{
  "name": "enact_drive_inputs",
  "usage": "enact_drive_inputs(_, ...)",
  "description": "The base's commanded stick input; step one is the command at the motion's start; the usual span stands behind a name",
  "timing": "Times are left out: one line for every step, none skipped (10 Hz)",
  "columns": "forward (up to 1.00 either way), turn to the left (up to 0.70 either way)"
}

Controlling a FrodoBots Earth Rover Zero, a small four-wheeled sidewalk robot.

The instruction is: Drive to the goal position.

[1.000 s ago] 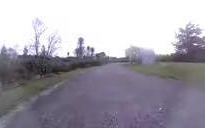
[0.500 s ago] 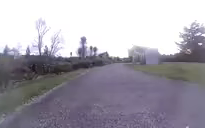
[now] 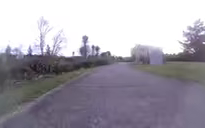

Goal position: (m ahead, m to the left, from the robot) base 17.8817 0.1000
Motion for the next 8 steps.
enact_drive_inputs(0.85,0.0)
enact_drive_inputs(0.85,0.0)
enact_drive_inputs(0.85,0.0)
enact_drive_inputs(0.85,0.0)
enact_drive_inputs(0.85,-0.34)
enact_drive_inputs(0.85,-0.34)
enact_drive_inputs(0.85,-0.34)
enact_drive_inputs(0.85,-0.34)
